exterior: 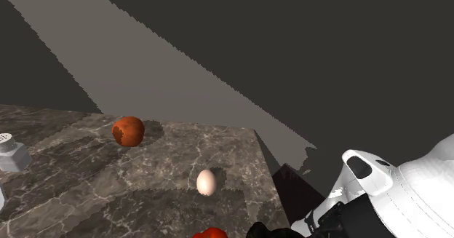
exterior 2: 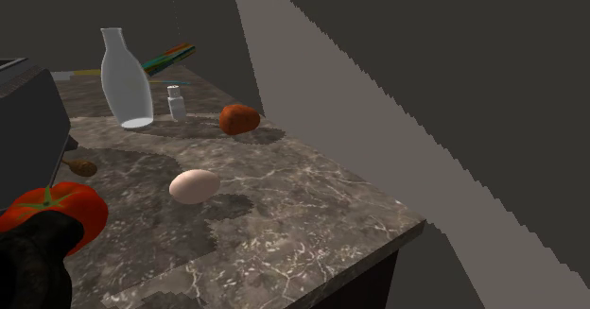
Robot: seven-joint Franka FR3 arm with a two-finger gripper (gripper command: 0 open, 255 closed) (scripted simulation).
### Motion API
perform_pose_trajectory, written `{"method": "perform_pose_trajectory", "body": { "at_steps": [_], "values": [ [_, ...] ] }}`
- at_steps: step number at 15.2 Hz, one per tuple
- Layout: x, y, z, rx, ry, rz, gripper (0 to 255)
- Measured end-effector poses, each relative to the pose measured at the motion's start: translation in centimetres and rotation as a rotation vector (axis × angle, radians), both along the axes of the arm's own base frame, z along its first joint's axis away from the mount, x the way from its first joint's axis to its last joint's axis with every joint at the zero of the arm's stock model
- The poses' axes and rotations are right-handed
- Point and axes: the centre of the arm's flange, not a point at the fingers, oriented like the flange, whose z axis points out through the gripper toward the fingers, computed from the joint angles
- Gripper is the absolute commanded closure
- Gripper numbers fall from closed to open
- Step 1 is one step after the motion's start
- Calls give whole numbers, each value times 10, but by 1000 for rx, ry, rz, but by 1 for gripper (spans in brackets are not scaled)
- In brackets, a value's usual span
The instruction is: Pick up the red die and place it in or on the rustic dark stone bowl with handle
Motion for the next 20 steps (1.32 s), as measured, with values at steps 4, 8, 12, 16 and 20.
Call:
{"method": "perform_pose_trajectory", "body": {
  "at_steps": [4,8,12,16,20],
  "values": [
    [0,0,-17,0,0,0,255],
    [0,0,-19,0,0,0,255],
    [0,0,-19,0,0,0,0],
    [0,0,-19,0,0,0,0],
    [-7,-3,18,1,0,1,0]
  ]
}}
